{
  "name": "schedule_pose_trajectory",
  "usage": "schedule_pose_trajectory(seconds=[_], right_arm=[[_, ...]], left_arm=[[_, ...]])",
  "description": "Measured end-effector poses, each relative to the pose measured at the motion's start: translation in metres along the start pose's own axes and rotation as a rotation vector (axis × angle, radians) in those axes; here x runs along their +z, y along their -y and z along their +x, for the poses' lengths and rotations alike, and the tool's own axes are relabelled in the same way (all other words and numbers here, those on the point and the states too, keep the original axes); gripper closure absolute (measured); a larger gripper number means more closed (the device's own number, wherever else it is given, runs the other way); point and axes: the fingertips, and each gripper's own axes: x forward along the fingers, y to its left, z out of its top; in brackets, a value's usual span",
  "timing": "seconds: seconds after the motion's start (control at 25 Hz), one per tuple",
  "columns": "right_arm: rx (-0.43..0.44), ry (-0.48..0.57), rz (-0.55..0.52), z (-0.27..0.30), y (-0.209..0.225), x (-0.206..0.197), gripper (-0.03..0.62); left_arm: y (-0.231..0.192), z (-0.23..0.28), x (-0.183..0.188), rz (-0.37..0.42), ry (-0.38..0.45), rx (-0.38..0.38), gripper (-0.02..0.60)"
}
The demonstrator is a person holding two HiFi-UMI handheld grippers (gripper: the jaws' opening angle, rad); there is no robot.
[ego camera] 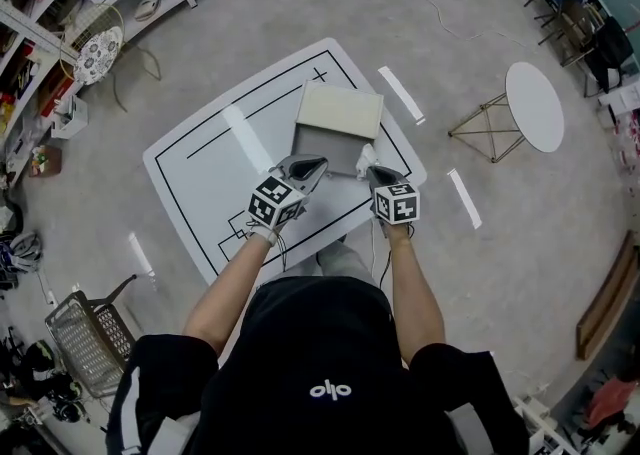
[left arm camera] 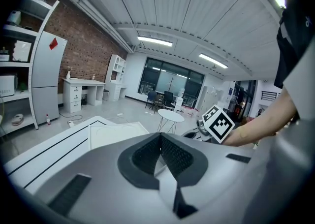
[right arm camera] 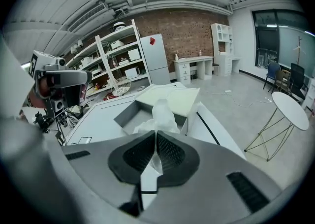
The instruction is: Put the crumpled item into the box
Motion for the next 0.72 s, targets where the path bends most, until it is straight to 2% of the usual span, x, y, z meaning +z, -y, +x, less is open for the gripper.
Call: schedule_pose_trajectory(seconds=[0.36, 0.72], right_arm=[[0.066, -0.102, -0.025, 0.054, 0.000, 0.004, 0.576], [0.070, -0.248, -0.004, 0.094, 0.008, -0.008, 0.576]], left_arm=[[-0.014, 0.016, 0.001, -0.031, -0.009, 0.022, 0.581], [-0.037, 0.015, 0.000, -0.064, -0.006, 0.060, 0.581]])
